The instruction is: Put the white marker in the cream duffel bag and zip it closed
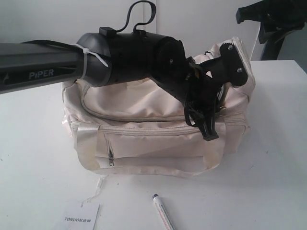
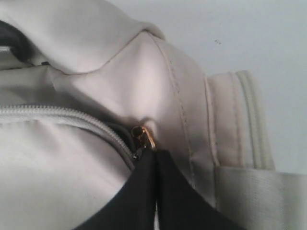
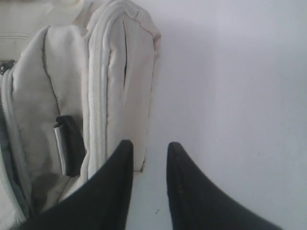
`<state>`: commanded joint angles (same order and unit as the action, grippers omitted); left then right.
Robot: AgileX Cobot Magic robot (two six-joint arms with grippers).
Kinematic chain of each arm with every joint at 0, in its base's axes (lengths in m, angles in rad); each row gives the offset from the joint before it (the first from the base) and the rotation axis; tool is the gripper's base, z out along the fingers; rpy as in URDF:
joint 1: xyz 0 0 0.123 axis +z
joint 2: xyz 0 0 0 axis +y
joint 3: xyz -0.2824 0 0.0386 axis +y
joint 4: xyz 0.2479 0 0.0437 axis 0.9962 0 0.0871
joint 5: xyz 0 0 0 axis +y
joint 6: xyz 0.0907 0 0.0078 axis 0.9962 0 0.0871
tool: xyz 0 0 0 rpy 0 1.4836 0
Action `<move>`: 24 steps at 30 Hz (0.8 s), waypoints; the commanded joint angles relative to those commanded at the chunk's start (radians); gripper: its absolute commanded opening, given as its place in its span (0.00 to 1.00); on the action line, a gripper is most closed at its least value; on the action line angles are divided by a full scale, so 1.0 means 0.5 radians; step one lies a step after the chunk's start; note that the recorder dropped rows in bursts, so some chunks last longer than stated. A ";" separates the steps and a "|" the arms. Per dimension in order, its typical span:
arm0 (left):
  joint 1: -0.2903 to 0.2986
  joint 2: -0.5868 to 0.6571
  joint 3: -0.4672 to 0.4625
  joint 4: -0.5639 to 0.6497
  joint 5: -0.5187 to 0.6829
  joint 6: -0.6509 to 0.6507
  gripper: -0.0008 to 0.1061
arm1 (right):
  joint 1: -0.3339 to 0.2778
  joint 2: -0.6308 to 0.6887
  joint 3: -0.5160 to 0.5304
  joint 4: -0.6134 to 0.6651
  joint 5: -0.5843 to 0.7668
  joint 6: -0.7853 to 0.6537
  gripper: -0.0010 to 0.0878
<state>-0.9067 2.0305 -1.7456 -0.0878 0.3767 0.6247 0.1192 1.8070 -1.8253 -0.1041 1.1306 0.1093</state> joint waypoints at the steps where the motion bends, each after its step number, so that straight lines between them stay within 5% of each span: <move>1: 0.000 -0.005 0.000 0.000 0.005 0.000 0.01 | 0.000 0.000 0.000 0.000 0.000 0.000 0.28; 19: 0.000 -0.159 0.000 0.162 0.221 -0.055 0.01 | 0.000 0.000 0.000 0.225 0.031 -0.093 0.28; 24: -0.004 -0.124 0.000 -0.072 0.076 -0.063 0.01 | 0.000 0.000 0.000 0.225 0.042 -0.093 0.28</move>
<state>-0.9088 1.9686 -1.7456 -0.1240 0.4149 0.5933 0.1192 1.8070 -1.8253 0.0082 1.1515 0.0627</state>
